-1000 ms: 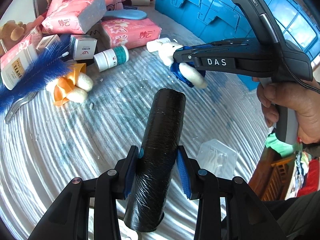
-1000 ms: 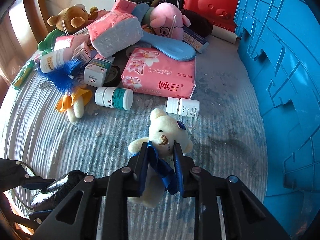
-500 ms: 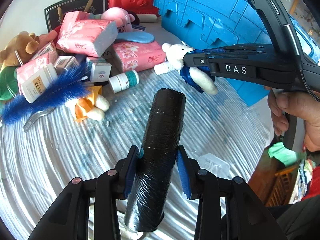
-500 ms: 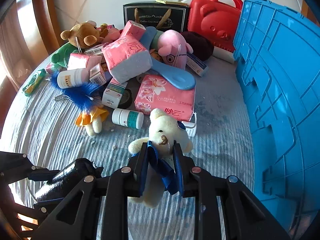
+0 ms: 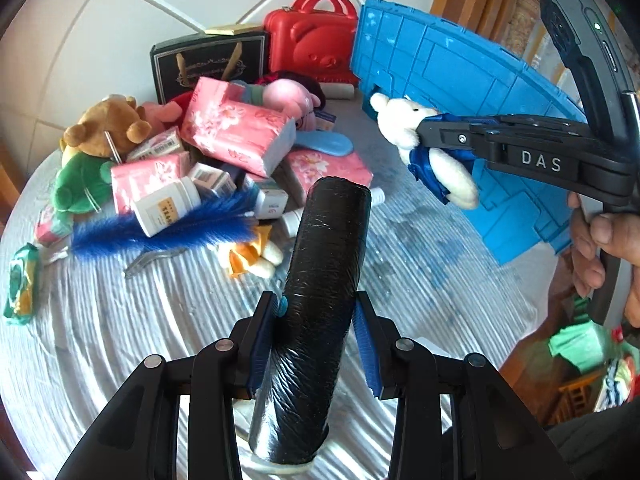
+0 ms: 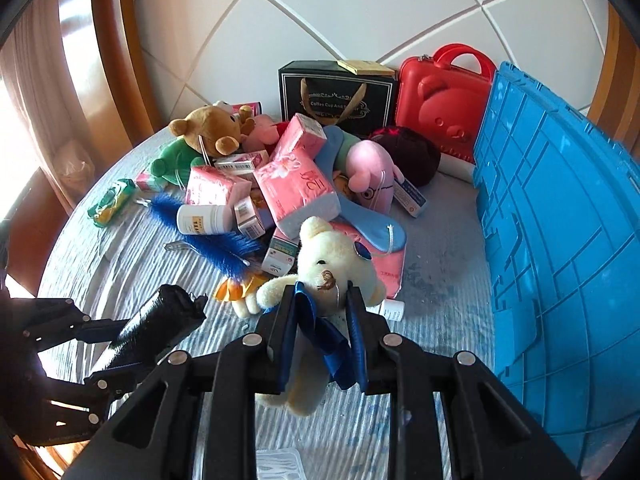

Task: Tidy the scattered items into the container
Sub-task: 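Lift the black roll with left tool while right tool lifts the teddy bear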

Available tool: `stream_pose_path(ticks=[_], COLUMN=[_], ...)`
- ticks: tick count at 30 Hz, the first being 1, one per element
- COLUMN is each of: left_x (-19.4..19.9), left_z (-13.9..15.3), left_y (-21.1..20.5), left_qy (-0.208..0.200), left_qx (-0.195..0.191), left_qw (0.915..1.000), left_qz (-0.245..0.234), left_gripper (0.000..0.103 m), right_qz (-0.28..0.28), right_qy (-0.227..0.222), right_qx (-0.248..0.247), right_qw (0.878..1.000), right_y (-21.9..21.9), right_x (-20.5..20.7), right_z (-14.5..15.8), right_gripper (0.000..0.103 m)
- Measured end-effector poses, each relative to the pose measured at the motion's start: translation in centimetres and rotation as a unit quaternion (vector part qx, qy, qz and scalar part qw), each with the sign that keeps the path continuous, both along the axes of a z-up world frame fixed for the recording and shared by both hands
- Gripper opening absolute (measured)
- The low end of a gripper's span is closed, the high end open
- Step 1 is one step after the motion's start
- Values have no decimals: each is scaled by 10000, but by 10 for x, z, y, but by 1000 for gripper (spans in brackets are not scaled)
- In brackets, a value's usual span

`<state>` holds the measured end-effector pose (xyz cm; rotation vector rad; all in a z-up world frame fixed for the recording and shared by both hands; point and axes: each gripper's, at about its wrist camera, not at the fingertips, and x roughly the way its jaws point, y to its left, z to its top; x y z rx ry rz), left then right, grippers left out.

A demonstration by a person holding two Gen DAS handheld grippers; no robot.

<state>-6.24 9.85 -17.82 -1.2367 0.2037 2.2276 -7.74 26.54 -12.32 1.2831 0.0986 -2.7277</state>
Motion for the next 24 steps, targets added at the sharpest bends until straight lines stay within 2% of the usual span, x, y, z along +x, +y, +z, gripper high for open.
stream_pose_path(ticks=[11,24], left_x=[-11,1], left_z=[81,149], left_y=[-29,-36], left_qy=[595,1234], left_qx=[191,113], left_qw=[9959,9880], left_qz=[651,921], left_gripper=[37,37], right_qz=[273,472], right_qy=[473,1079], right_qx=[-161,-381], right_qw=[9984,9923], right_y=[-19,-18], right_x=[11,37], right_z=[59,115], right_gripper=[23,23])
